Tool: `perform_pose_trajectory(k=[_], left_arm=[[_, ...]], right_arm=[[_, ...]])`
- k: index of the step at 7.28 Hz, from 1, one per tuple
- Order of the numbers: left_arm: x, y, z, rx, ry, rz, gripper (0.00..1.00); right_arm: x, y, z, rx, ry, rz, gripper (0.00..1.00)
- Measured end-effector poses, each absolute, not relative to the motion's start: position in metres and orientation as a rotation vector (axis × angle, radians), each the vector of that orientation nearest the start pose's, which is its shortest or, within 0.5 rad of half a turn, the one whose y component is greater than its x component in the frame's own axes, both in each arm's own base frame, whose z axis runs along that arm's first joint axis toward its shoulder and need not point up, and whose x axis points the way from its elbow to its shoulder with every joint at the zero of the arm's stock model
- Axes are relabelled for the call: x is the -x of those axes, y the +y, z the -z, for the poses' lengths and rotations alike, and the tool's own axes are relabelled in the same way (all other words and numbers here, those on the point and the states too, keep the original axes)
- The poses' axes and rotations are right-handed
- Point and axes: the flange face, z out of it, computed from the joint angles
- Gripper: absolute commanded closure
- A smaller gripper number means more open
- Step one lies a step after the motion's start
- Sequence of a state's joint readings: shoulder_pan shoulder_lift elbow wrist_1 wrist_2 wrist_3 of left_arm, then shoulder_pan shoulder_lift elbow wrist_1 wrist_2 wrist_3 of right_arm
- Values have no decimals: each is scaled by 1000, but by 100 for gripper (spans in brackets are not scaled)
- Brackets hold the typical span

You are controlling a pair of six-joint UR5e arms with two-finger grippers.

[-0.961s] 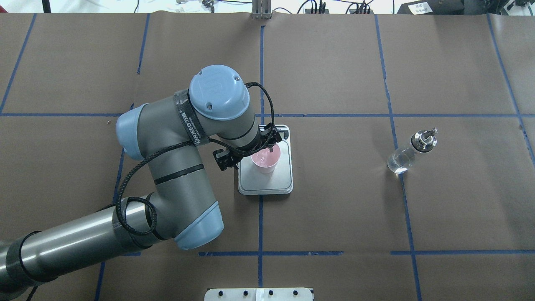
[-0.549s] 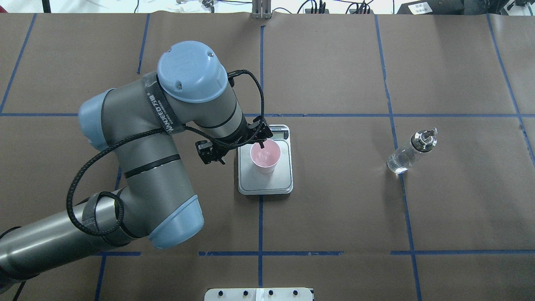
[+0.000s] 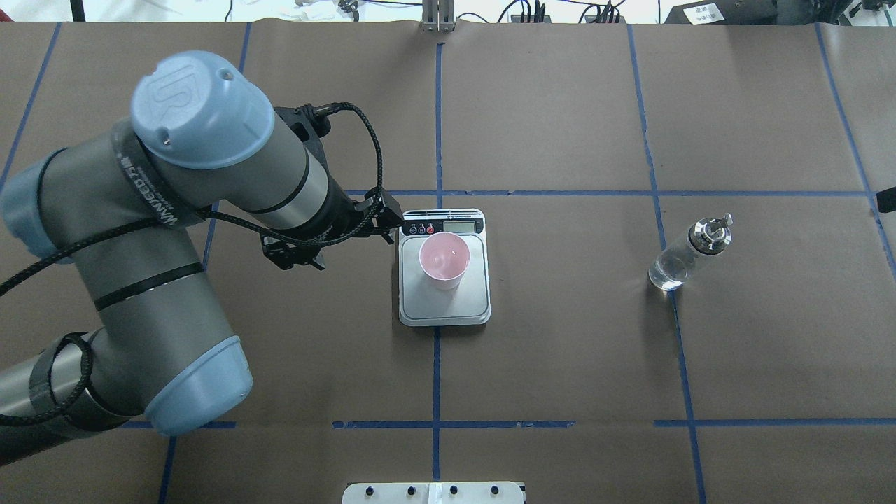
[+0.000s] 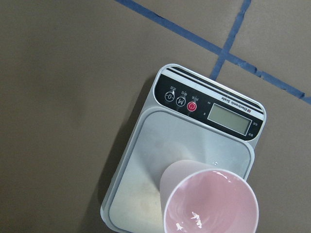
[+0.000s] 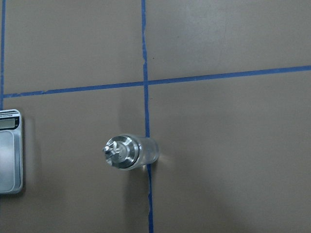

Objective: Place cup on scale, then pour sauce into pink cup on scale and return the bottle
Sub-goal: 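Open the left gripper and withdraw it from the cup while the right arm reaches in, then move the right gripper to the glass sauce bottle while the left arm retracts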

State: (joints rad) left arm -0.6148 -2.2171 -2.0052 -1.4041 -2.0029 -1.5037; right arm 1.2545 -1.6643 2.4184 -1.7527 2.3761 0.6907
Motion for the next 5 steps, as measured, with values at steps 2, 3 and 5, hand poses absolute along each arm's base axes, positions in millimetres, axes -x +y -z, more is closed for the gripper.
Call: perform_pose_trajectory(k=[2,3,5], left_arm=[[-392,-402,-148,48,976,283,0],[-382,-401,-152,34,967,268,0],[-369,-405,-156,9,950,249,0]], right_arm=[[110,-335,-286,-94,-896,-164,0],[143,-321,-279,-129,-849,-196,0],[194,-298,-281,-225,-808,-233,0]])
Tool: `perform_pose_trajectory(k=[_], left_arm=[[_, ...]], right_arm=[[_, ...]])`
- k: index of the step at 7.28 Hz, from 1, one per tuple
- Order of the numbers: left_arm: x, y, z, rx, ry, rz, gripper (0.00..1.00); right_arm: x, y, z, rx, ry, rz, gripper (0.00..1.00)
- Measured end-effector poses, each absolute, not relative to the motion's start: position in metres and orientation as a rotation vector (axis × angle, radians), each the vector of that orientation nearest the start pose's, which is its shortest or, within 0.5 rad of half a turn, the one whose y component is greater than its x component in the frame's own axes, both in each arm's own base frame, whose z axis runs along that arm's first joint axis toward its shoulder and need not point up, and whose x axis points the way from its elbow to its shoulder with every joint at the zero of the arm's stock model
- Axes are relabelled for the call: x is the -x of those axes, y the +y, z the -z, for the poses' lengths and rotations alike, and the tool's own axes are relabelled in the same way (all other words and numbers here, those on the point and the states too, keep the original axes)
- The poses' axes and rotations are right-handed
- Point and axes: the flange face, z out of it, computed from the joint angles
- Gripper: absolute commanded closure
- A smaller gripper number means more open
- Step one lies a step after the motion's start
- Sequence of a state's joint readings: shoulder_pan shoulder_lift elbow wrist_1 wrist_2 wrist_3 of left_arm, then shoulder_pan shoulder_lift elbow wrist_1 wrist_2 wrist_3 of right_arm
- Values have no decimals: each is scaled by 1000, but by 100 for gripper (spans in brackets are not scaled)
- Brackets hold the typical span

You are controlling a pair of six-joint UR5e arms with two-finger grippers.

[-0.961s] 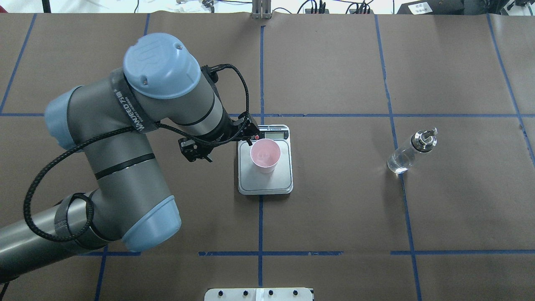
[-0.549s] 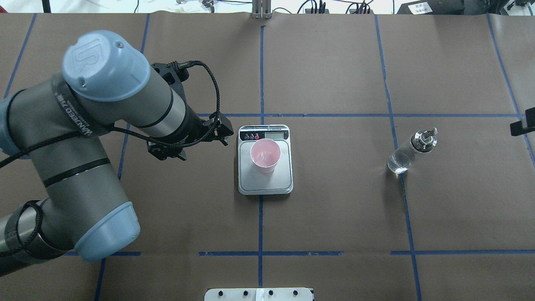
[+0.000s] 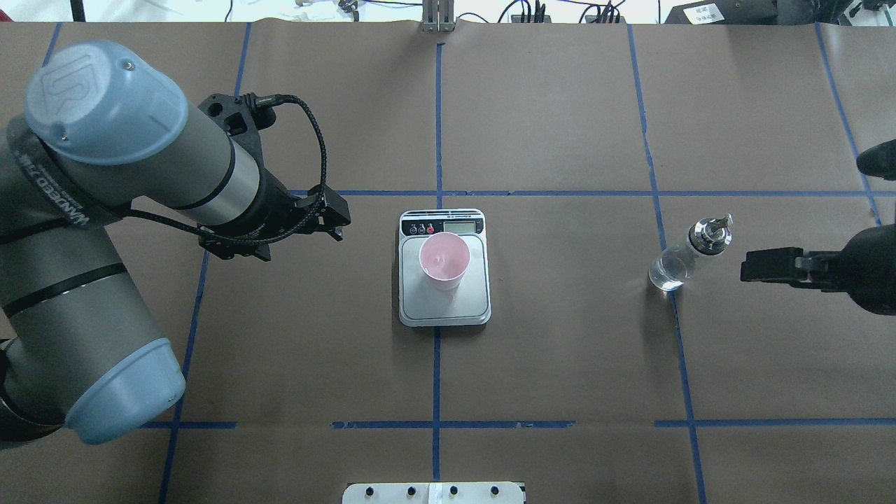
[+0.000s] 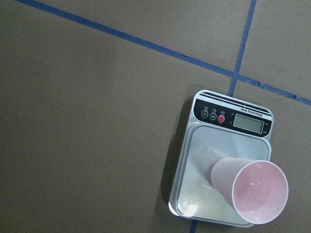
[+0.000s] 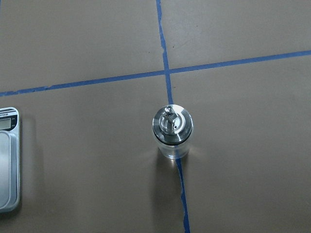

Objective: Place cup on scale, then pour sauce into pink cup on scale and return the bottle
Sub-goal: 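Move the right gripper to the glass sauce bottle while the left arm retracts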

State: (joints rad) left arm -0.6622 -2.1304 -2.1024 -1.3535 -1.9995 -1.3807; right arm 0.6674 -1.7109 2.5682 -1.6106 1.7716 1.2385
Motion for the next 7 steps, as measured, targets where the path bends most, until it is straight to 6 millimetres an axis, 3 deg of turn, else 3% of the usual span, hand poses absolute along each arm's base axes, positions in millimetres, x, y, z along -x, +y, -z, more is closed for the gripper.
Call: perform_pose_trajectory(k=[3,5,7], left_arm=[[-335,-413,-175,-58,920,189,0],[-290,-425,-189,-132,838,88,0],[-245,-437,-224,-176,735,-19,0]], right_arm=[[238,-284,-322,-378,-777,-236,0],[260,-284,-367,-475,-778,-239,0],[271,-285,-407,-554,-790,-251,0]])
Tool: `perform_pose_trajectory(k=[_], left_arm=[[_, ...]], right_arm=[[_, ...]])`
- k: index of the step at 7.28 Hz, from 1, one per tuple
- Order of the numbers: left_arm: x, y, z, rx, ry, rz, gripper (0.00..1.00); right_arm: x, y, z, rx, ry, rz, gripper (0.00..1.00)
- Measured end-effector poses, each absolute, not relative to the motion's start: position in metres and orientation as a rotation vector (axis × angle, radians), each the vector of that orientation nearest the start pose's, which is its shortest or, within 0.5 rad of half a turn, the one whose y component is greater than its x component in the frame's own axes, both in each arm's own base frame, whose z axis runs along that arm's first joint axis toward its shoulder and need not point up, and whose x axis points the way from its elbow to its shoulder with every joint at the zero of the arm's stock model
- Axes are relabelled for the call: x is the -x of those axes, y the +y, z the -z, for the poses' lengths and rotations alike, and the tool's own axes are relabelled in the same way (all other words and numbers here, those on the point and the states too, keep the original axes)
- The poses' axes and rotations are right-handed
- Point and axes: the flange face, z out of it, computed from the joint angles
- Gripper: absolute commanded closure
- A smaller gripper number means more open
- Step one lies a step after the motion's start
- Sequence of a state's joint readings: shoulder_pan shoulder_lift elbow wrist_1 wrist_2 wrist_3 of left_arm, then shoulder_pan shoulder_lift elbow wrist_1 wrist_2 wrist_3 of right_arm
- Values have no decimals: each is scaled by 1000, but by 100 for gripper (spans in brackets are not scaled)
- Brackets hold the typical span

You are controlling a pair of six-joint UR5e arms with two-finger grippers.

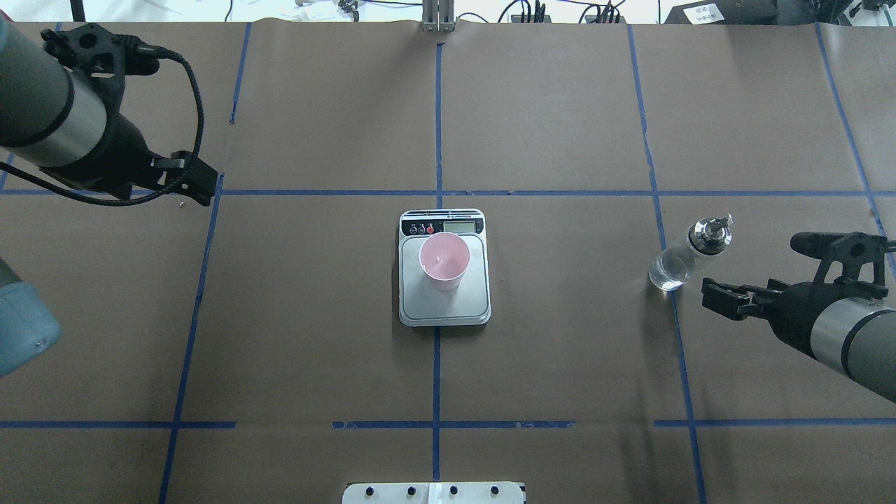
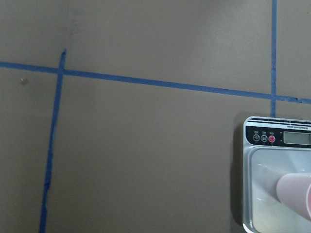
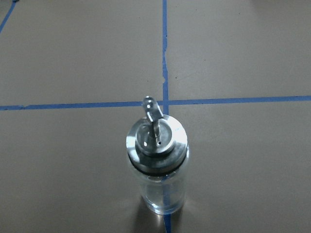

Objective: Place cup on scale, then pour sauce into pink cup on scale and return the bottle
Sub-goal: 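Move the right gripper to the glass sauce bottle while the left arm retracts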

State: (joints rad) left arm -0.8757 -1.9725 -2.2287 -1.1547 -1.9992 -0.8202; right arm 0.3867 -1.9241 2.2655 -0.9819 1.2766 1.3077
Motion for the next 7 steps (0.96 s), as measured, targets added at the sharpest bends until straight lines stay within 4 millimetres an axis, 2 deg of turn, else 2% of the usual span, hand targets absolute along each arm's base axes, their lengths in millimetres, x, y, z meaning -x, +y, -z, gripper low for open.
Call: perform_pose_trajectory(k=[2,4,6,7], left_arm=[[-183,-452,-280,-226,628,-172,0],[-111,-463,-326,-279,540,-311,0],[-53,-472,-384,-336,478,-420,0],[-30,-479,-416,-363,457,-446,0]], right_arm=[[275,-286,-420,-603,-790,-254,0],[279,-290,-430,-641,-764,-268,0],[286,-292,-440,-673,-735,-270,0],[296,-293,-440,-692,-732,-268,0]])
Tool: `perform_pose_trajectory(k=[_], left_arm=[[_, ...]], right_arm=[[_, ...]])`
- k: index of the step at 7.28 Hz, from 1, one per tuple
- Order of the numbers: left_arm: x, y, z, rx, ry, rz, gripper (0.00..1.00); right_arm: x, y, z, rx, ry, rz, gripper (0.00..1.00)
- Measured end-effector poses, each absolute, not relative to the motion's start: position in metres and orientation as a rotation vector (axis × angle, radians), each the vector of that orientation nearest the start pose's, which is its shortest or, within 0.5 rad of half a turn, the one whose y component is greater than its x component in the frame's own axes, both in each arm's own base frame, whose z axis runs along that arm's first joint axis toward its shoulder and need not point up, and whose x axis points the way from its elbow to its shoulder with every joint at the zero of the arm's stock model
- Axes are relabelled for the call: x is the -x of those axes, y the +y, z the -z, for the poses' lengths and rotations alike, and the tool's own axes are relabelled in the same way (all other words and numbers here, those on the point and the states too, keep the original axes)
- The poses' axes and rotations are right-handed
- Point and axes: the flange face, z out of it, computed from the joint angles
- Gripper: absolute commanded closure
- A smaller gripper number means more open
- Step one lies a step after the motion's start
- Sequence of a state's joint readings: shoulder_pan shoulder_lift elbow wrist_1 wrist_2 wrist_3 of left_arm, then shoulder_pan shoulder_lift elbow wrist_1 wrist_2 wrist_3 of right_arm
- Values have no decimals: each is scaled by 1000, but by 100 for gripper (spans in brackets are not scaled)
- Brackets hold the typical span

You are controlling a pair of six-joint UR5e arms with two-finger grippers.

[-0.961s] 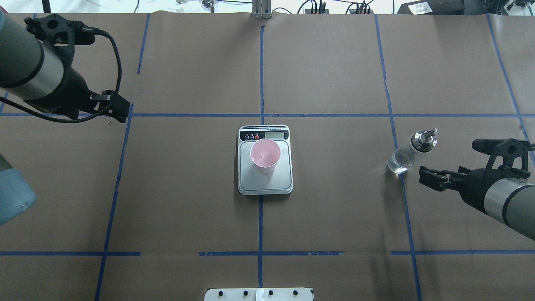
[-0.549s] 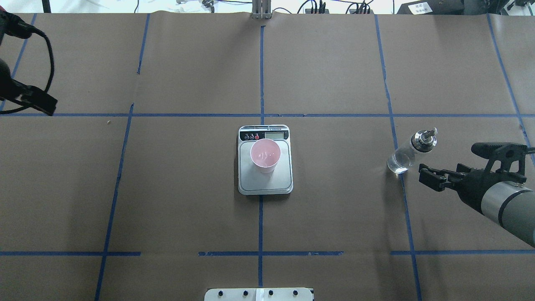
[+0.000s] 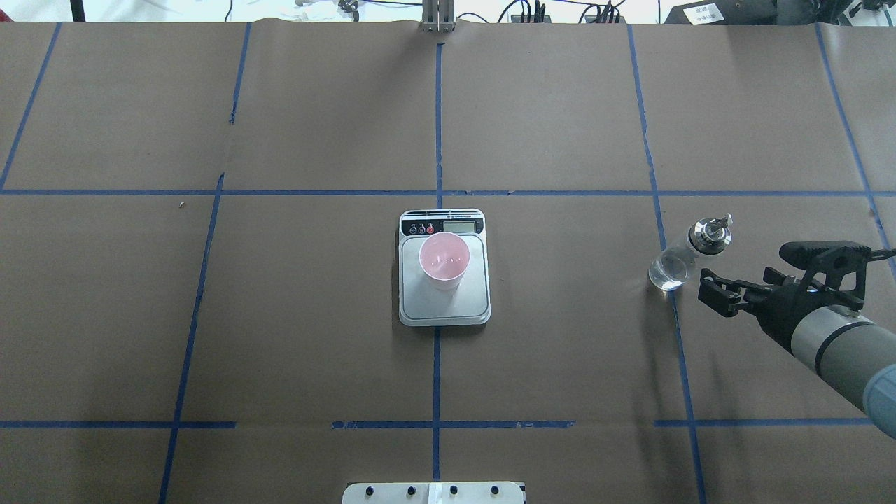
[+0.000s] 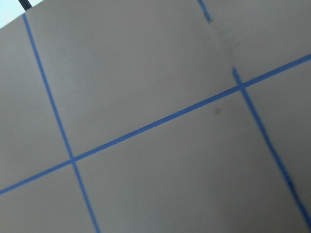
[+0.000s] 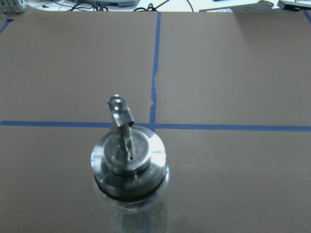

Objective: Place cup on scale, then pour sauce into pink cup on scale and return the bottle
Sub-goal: 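Move the right gripper to the glass sauce bottle while the left arm retracts, then close the right gripper around the glass sauce bottle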

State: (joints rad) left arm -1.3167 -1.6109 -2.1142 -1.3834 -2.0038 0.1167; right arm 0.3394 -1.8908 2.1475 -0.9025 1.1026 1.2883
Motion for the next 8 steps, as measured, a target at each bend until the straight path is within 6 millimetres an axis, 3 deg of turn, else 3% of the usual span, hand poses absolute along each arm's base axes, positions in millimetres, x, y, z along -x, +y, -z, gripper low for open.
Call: perform_pose_trajectory(k=[1,3,8], left_arm=[[-13,-487,-440,-381,442,-455,0],[0,-493,-459,-389,431,-453,0],[2,-496,-461,-393,431,-453,0]], right_arm=[[307,-296,-440,-710,-734,-271,0],[323,-299,-441,-737,-732,-279,0],[354,-308,-456,-787,-695,-307,0]])
